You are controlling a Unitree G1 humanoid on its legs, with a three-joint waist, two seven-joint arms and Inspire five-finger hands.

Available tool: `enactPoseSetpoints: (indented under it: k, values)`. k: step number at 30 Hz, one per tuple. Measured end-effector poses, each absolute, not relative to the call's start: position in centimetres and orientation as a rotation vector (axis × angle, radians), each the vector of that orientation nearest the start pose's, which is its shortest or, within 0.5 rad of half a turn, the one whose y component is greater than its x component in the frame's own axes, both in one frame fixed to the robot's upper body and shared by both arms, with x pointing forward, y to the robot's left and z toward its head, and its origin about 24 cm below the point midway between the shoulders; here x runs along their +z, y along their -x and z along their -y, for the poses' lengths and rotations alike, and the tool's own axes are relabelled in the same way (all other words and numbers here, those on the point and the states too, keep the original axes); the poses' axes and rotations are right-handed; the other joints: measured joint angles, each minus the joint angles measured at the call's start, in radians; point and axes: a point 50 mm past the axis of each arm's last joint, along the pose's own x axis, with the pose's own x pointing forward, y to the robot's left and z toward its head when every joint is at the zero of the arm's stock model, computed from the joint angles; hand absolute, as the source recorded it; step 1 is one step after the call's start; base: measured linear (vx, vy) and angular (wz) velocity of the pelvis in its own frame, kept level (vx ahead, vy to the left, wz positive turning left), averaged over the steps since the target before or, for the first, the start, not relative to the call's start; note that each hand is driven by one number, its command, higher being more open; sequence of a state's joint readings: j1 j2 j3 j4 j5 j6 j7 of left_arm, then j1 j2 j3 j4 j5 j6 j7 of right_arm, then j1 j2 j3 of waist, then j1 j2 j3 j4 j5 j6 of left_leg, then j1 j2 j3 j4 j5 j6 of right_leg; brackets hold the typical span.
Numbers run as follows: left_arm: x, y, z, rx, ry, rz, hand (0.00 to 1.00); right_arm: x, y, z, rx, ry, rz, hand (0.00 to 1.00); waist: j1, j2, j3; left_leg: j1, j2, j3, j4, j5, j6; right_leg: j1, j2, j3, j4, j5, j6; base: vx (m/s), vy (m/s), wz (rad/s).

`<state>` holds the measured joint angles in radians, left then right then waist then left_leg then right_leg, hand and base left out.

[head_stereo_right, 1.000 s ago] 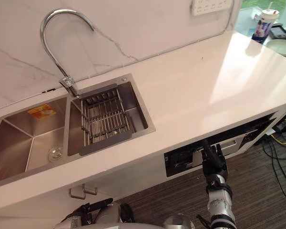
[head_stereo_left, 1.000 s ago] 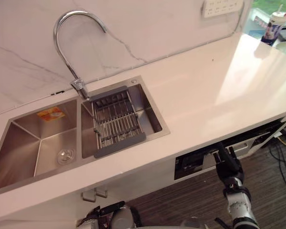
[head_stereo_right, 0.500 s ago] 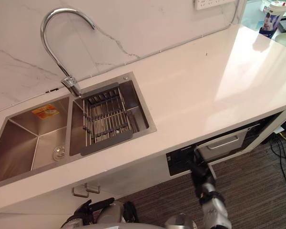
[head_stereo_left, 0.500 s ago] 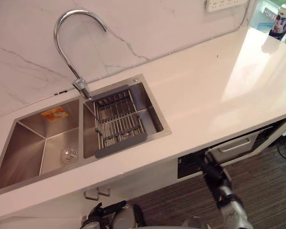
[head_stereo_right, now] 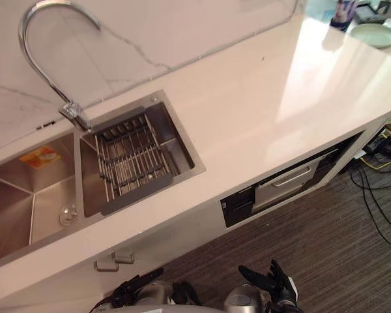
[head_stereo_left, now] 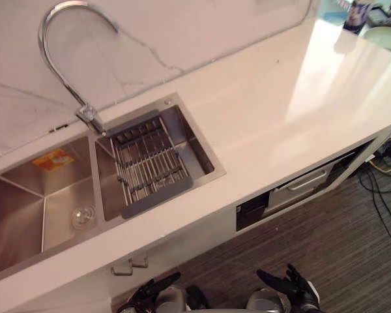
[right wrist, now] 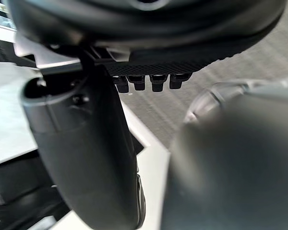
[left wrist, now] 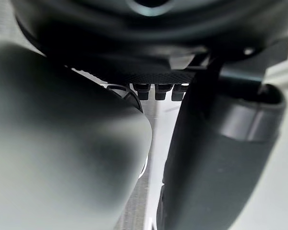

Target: Walk over to the sink, pick up the cup, carry it to the dishwasher, place the cup inside the dishwasher, then close the dishwasher door

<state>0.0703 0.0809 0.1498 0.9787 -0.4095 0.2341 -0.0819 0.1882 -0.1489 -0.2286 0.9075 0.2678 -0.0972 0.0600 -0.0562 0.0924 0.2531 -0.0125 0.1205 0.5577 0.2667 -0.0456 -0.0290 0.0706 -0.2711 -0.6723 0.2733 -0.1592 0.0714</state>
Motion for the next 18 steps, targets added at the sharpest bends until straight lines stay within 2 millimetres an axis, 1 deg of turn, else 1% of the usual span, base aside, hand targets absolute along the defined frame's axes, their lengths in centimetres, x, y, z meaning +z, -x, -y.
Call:
enactPoseSetpoints:
  k: [1, 2, 3, 4, 5, 6, 7, 8, 9, 10, 11, 12, 13, 14, 16, 17, 18]
  values:
    - [-16.1, -9.7, -18.8, 0.292, 0.474, -1.195, 1.0, -14.4, -8.5, 24.5, -0.423, -0.206, -0.917, 1.0, 0.003, 0.0, -0.001, 0.015, -0.009, -0.001, -0.029, 0.0, 0.0, 0.0, -0.004, -0.002, 0.009, 0.0, 0.0, -0.04, 0.127, 0.21]
    - [-16.2, -9.6, -18.8, 0.289, 0.475, -1.21, 1.0, -14.4, -8.7, 24.7, -0.424, -0.192, -0.922, 1.0, 0.004, -0.005, -0.001, 0.039, -0.026, -0.008, -0.083, -0.001, 0.001, -0.003, -0.012, -0.005, 0.035, -0.002, 0.003, -0.04, 0.11, 0.19]
    - [-16.3, -9.3, -18.8, 0.28, 0.464, -1.235, 1.0, -14.4, -8.7, 24.8, -0.424, -0.183, -0.922, 1.0, 0.004, -0.012, -0.005, 0.054, -0.046, -0.029, -0.122, -0.008, 0.012, -0.012, -0.032, -0.012, 0.073, -0.018, 0.015, -0.05, 0.133, 0.22]
    - [-16.3, -9.3, -18.9, 0.271, 0.453, -1.244, 1.0, -14.4, -8.7, 24.8, -0.426, -0.185, -0.923, 1.0, 0.003, -0.017, -0.01, 0.058, -0.058, -0.038, -0.139, -0.018, 0.024, -0.021, -0.048, -0.014, 0.102, -0.032, 0.02, -0.06, 0.111, 0.32]
    - [-16.2, -9.4, -18.9, 0.256, 0.443, -1.256, 1.0, -14.5, -8.6, 24.7, -0.438, -0.192, -0.931, 1.0, 0.004, -0.035, -0.013, 0.062, -0.087, -0.052, -0.165, -0.033, 0.027, -0.048, -0.095, -0.009, 0.187, -0.054, 0.027, -0.07, 0.088, 0.34]
    - [-16.2, -9.4, -19.0, 0.25, 0.432, -1.264, 1.0, -14.5, -8.5, 24.8, -0.454, -0.205, -0.938, 1.0, 0.004, -0.042, -0.012, 0.067, -0.104, -0.065, -0.179, -0.038, 0.035, -0.075, -0.128, 0.02, 0.267, -0.053, 0.023, -0.09, 0.126, 0.59]
    - [-16.2, -9.4, -19.2, 0.235, 0.4, -1.274, 1.0, -14.8, -7.9, 24.6, -0.483, -0.245, -0.955, 1.0, 0.001, -0.05, -0.015, 0.08, -0.125, -0.099, -0.193, -0.034, 0.042, -0.116, -0.157, 0.115, 0.371, -0.03, -0.013, -0.05, 0.095, 0.59]
    - [-16.2, -9.4, -19.2, 0.234, 0.39, -1.275, 1.0, -14.9, -7.6, 24.5, -0.497, -0.27, -0.964, 1.0, 0.0, -0.051, -0.016, 0.084, -0.128, -0.117, -0.197, -0.029, 0.052, -0.131, -0.157, 0.153, 0.402, -0.021, -0.029, -0.02, 0.088, 0.64]
    - [-16.2, -9.4, -19.3, 0.236, 0.38, -1.276, 1.0, -15.0, -7.4, 24.3, -0.513, -0.299, -0.966, 1.0, -0.002, -0.054, -0.018, 0.085, -0.13, -0.138, -0.197, -0.028, 0.056, -0.146, -0.154, 0.189, 0.419, -0.025, -0.039, 0.03, 0.019, 0.93]
    - [-16.2, -9.5, -19.4, 0.241, 0.36, -1.281, 1.0, -15.2, -7.6, 23.8, -0.519, -0.334, -0.967, 1.0, -0.015, -0.054, -0.023, 0.066, -0.122, -0.205, -0.187, -0.027, 0.056, -0.151, -0.095, 0.293, 0.361, -0.079, -0.017, 0.03, -0.005, 1.0]
    - [-16.2, -9.7, -19.4, 0.245, 0.363, -1.278, 1.0, -15.3, -7.5, 23.6, -0.517, -0.34, -0.971, 1.0, -0.016, -0.052, -0.025, 0.057, -0.119, -0.225, -0.185, -0.025, 0.054, -0.152, -0.07, 0.324, 0.328, -0.087, -0.01, 0.03, -0.022, 1.06]
    - [-16.2, -9.7, -19.4, 0.251, 0.369, -1.283, 1.0, -15.4, -7.4, 23.4, -0.516, -0.346, -0.976, 1.0, -0.016, -0.057, -0.026, 0.049, -0.119, -0.247, -0.182, -0.021, 0.05, -0.151, -0.049, 0.355, 0.288, -0.087, -0.007, 0.05, -0.075, 0.96]
    - [-16.1, -9.6, -20.3, 0.278, 0.374, -1.281, 1.0, -15.8, -7.1, 22.3, -0.51, -0.374, -1.003, 1.0, -0.012, -0.098, -0.035, 0.029, -0.138, -0.278, -0.176, -0.004, 0.037, -0.141, -0.025, 0.394, 0.162, -0.037, -0.001, 0.1, -0.158, 0.92]
    - [-16.0, -9.8, -20.8, 0.294, 0.371, -1.273, 1.0, -16.0, -7.0, 21.8, -0.506, -0.389, -1.022, 1.0, -0.008, -0.12, -0.034, 0.027, -0.15, -0.295, -0.176, 0.005, 0.034, -0.121, -0.033, 0.394, 0.129, -0.051, 0.06, 0.1, -0.151, 0.83]
    - [-16.1, -9.7, -20.9, 0.317, 0.365, -1.283, 1.0, -16.2, -7.0, 21.8, -0.514, -0.405, -1.048, 1.0, 0.002, -0.117, -0.041, 0.029, -0.132, -0.312, -0.2, 0.026, 0.024, -0.101, -0.008, 0.369, 0.083, -0.048, 0.054, 0.11, -0.141, 0.24]
    - [-16.0, -9.8, -20.9, 0.325, 0.357, -1.284, 1.0, -16.2, -7.3, 21.7, -0.518, -0.424, -1.056, 1.0, 0.014, -0.116, -0.042, 0.043, -0.117, -0.309, -0.228, 0.041, 0.017, -0.093, 0.014, 0.369, 0.058, -0.041, 0.045, 0.14, -0.156, -0.07]
    - [-16.1, -9.8, -20.9, 0.327, 0.355, -1.286, 1.0, -16.3, -7.4, 21.6, -0.52, -0.439, -1.061, 1.0, 0.015, -0.117, -0.042, 0.052, -0.109, -0.309, -0.242, 0.046, 0.012, -0.083, 0.027, 0.367, 0.042, -0.035, 0.042, 0.11, -0.12, -0.15]
